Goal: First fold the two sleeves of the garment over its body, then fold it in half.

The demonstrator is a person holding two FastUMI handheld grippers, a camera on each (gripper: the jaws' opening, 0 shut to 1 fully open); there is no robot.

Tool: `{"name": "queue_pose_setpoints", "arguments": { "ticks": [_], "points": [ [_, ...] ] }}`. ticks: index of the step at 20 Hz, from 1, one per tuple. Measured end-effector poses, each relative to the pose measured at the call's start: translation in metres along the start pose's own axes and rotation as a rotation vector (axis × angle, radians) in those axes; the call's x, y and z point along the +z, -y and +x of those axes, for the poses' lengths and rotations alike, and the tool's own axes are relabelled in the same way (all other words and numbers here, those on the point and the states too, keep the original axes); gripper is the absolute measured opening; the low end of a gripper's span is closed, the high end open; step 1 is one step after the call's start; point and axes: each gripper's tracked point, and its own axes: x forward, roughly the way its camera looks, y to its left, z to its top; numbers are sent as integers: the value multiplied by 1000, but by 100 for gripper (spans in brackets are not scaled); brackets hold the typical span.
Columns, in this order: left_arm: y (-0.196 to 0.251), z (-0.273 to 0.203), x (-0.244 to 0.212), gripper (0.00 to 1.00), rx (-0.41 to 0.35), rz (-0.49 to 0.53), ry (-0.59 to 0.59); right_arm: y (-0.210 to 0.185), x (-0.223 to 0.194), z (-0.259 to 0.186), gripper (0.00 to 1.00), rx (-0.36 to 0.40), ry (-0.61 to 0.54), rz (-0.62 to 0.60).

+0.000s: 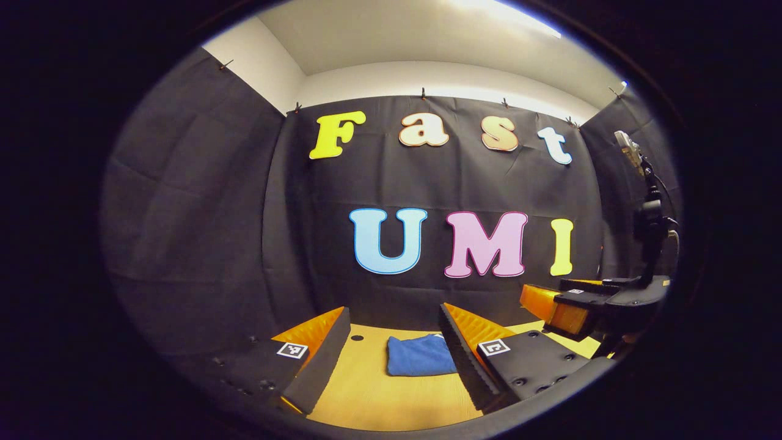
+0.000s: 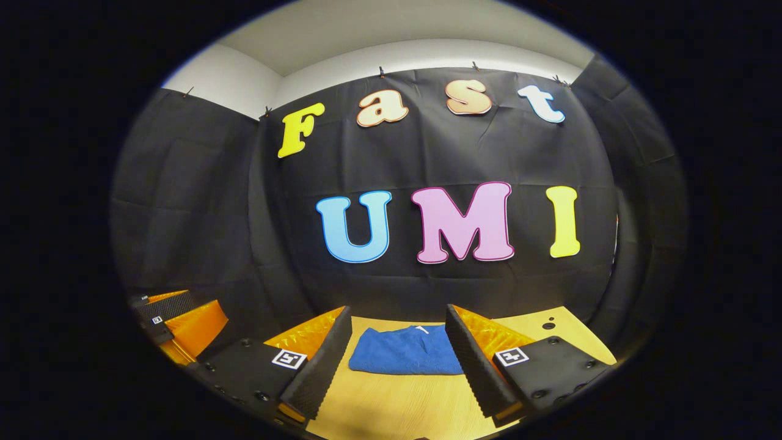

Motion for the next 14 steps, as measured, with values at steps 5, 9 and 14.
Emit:
{"name": "queue_pose_setpoints", "arguments": {
  "ticks": [5, 9, 14],
  "points": [
    [-3, -5, -5, 81, -6, 19, -12, -10, 9, -2, 96, 9, 30, 2],
    [-8, -9, -4, 84, -8, 35, 0, -24, 0, -5, 96, 42, -11, -3],
    [-6, -11, 0, 84, -19, 47, 12, -31, 7, -2, 96, 50, -37, 32]
  ]
}}
